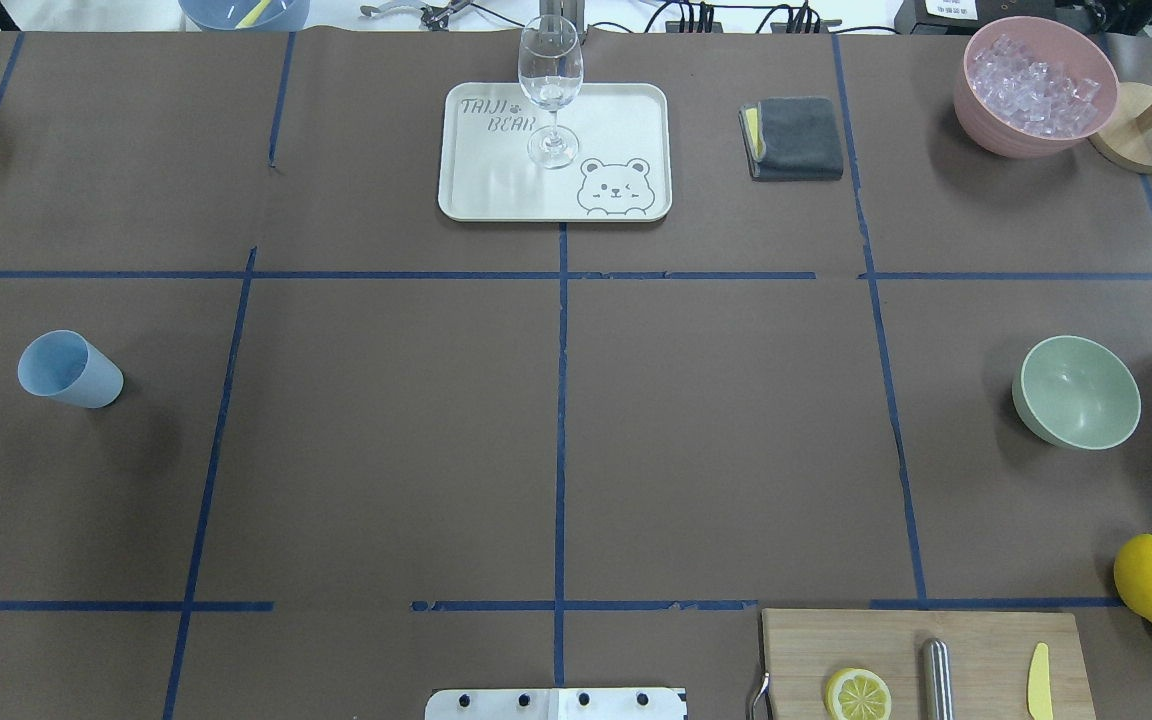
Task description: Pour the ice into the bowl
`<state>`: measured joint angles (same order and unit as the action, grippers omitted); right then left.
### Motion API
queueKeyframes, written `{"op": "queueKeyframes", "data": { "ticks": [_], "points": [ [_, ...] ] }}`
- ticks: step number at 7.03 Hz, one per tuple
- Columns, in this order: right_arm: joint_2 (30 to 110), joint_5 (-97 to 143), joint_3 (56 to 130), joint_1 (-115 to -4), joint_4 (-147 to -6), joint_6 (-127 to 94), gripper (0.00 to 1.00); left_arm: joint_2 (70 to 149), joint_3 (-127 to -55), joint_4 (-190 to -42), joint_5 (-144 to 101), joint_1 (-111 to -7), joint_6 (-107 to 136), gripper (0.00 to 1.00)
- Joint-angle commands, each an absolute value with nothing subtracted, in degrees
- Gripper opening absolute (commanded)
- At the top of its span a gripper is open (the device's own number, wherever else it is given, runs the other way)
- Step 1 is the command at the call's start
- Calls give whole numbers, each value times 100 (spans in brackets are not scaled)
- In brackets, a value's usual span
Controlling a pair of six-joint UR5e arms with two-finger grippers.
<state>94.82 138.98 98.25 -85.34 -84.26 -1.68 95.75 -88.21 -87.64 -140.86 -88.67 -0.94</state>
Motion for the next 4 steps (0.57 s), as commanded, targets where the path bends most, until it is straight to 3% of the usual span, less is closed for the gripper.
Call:
{"op": "queueKeyframes", "data": {
  "ticks": [1, 4],
  "points": [
    [9492, 13869, 9852, -8534, -8324, -202, 100, 9554, -9111, -8806, -13819, -8859, -71, 100],
    [9492, 13869, 9870, -8534, -8262, -211, 100, 9370, -8974, -9338, -12953, -8859, -62, 100]
  ]
}}
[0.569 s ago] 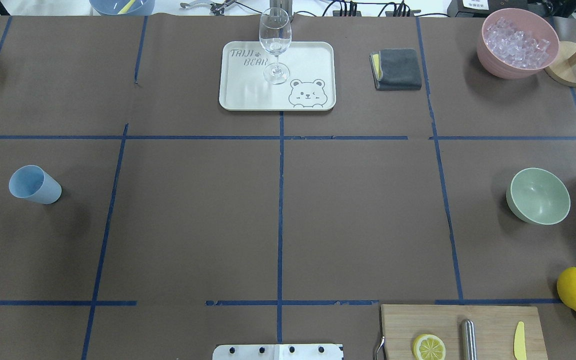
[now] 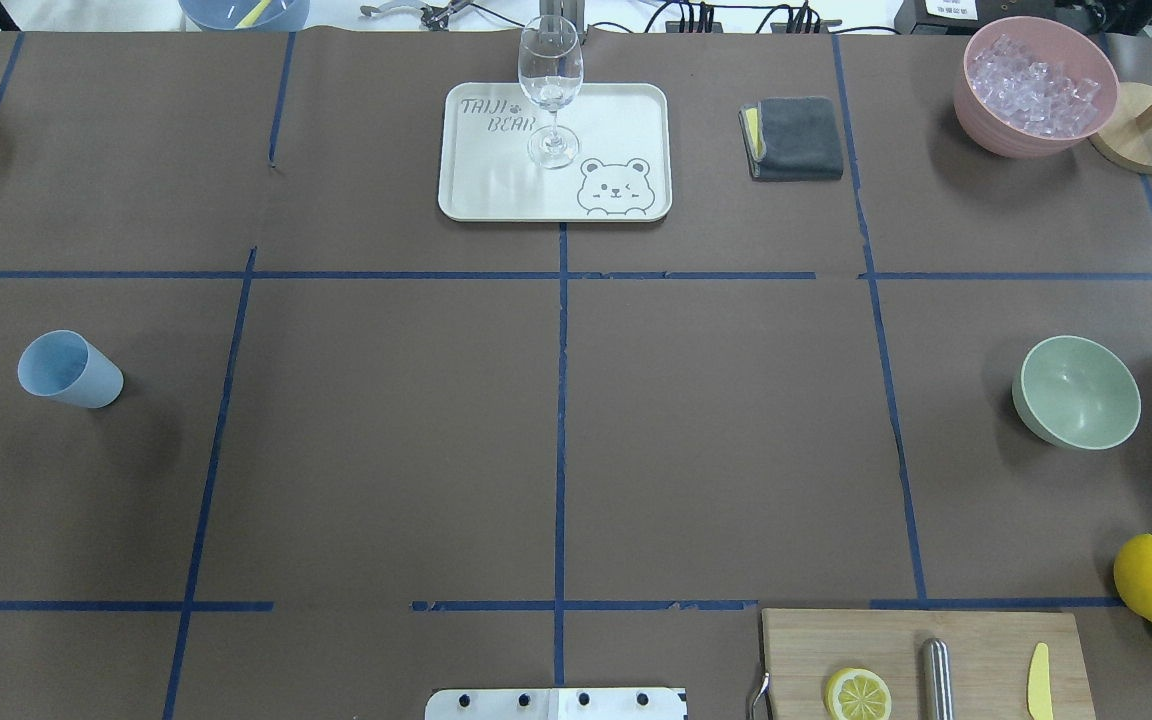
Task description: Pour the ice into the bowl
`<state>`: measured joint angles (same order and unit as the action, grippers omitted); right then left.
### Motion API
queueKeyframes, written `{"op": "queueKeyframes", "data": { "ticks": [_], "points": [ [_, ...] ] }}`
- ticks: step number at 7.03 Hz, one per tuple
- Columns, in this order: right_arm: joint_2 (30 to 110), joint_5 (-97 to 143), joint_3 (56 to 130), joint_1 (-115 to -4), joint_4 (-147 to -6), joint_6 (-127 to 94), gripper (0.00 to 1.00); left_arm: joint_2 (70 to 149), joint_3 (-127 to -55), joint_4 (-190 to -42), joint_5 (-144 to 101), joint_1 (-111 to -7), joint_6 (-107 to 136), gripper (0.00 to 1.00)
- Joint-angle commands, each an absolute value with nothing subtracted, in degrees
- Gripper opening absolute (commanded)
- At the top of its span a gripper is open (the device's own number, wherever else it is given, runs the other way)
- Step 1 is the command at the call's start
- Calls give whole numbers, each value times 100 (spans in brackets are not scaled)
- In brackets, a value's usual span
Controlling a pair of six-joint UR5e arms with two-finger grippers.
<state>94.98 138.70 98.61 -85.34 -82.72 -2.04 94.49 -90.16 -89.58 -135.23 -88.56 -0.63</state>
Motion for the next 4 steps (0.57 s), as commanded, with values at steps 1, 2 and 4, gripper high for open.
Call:
{"op": "queueKeyframes", "data": {
  "ticks": [1, 2, 4],
  "points": [
    [9483, 13869, 9844, -8534, -8253, -202, 100, 9326, -8991, -9586, -12825, -8851, -62, 100],
    [9483, 13878, 9861, -8534, -8253, -202, 100, 9351, -9000, -9589, -12815, -8851, -53, 100],
    [9492, 13904, 9861, -8534, -8253, -211, 100, 9404, -8983, -9972, -12841, -8824, -62, 100]
  ]
}}
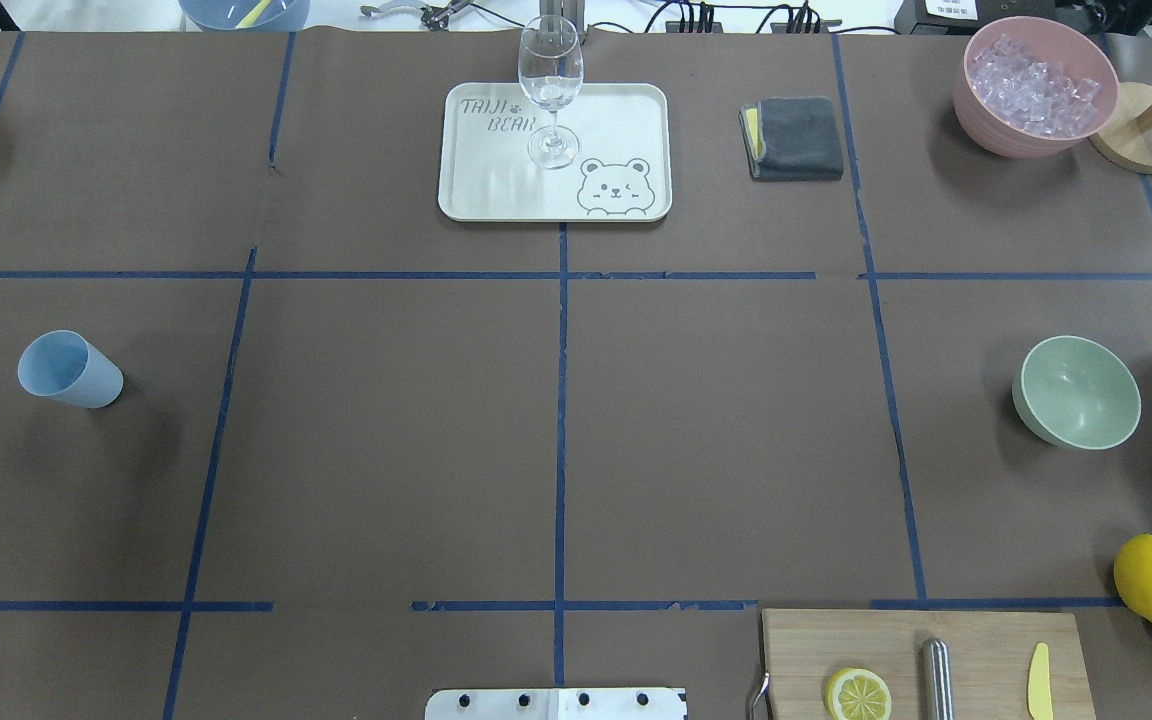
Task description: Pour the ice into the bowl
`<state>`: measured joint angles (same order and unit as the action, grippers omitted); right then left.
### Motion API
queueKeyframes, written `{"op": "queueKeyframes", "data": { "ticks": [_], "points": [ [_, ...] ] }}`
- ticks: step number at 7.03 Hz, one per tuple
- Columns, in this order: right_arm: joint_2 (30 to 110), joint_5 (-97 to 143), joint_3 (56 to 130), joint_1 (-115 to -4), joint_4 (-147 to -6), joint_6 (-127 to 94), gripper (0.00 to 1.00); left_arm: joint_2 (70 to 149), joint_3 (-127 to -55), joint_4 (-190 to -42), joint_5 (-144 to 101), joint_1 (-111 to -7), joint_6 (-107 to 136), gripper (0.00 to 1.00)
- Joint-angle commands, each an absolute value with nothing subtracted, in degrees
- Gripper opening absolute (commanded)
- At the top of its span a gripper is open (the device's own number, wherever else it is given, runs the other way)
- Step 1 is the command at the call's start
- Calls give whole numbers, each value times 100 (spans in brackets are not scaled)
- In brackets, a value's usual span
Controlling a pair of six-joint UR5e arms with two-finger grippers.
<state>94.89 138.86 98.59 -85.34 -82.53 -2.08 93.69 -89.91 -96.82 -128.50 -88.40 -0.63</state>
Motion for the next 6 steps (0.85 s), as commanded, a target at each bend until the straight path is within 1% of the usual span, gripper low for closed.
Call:
{"op": "queueKeyframes", "data": {
  "ticks": [1, 4, 5, 6],
  "points": [
    [9466, 13904, 9844, -8525, -8253, -211, 100, 9256, -9087, -10141, -12858, -8816, -88, 100],
    [9440, 13939, 9888, -8517, -8227, -220, 100, 9150, -9184, -10274, -13569, -8763, -79, 100],
    [9500, 14000, 9827, -8473, -7548, -228, 100, 9141, -9185, -10579, -13579, -8589, -70, 100],
    [9640, 14010, 9817, -8290, -7123, -785, 100, 9141, -9219, -10643, -13588, -8335, -36, 100]
  ]
}}
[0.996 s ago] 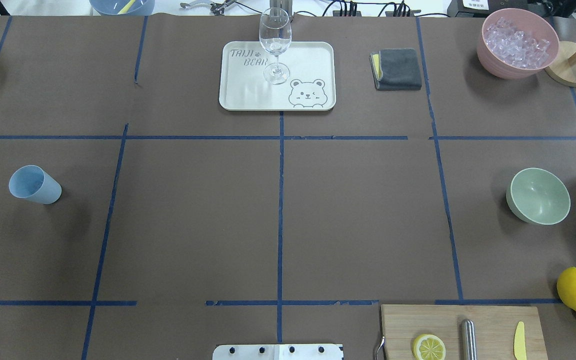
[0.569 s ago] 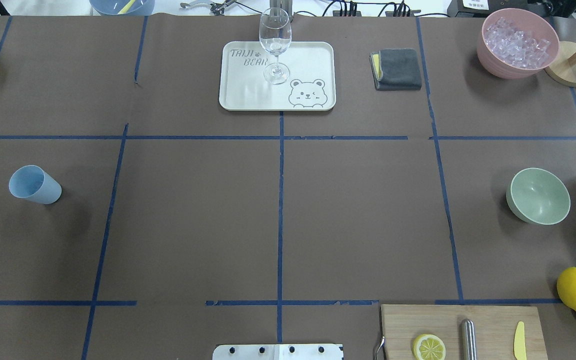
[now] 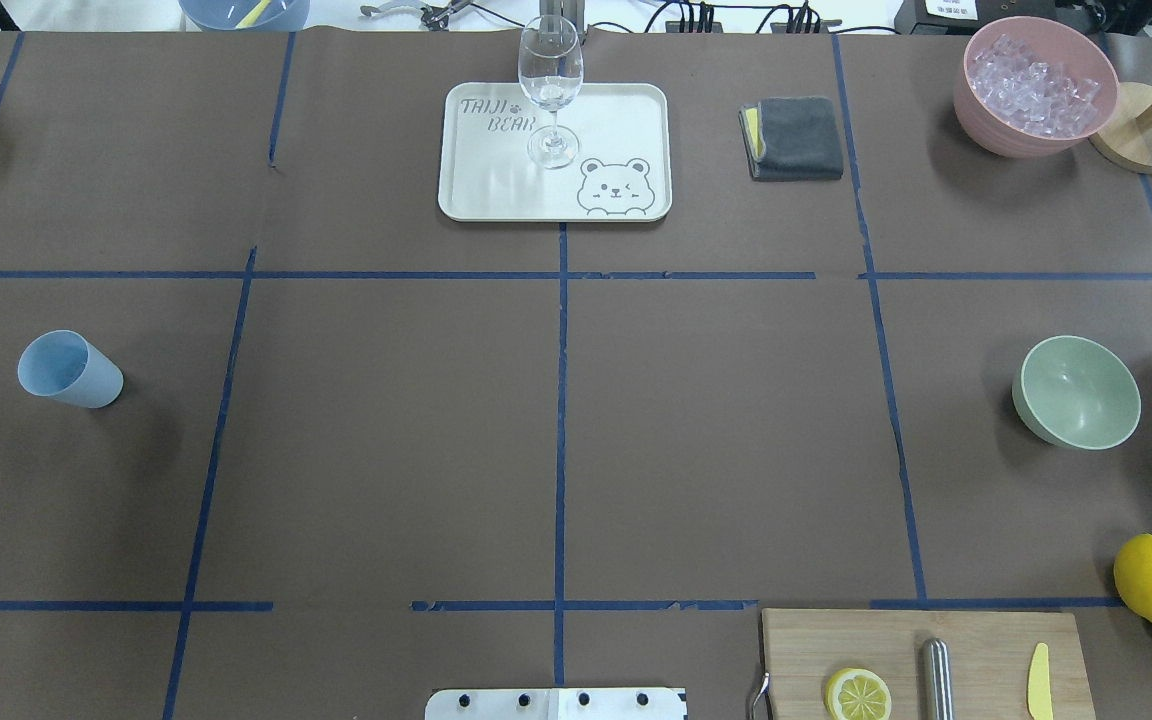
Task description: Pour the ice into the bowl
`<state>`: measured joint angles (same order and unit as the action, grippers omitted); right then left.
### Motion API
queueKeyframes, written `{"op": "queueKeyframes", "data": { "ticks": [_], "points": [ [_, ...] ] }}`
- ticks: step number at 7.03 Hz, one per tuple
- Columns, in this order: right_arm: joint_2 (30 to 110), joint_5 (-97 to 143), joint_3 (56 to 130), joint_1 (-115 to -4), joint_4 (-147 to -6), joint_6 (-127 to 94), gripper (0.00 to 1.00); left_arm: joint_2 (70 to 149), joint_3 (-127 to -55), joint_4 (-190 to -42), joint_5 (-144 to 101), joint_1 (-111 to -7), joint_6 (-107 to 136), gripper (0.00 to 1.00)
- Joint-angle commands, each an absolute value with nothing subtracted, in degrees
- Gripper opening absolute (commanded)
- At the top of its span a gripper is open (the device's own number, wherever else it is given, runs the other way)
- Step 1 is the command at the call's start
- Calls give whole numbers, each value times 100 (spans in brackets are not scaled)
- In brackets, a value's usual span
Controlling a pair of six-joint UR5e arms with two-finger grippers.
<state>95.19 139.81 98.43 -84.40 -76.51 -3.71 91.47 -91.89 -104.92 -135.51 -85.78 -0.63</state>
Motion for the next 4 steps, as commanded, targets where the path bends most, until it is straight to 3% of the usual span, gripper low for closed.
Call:
{"op": "queueKeyframes", "data": {
  "ticks": [1, 3, 4],
  "points": [
    [9763, 14001, 9817, -7862, -6762, -1853, 100, 9141, -9263, -10635, -13588, -8315, -18, 100],
    [10273, 13922, 9678, -7148, -5498, -2580, 98, 9141, -9264, -10635, -13579, -8314, -9, 100],
    [10231, 13530, 9677, -6667, -5397, -3071, 89, 9141, -9272, -10635, -13579, -8314, -9, 100]
  ]
}}
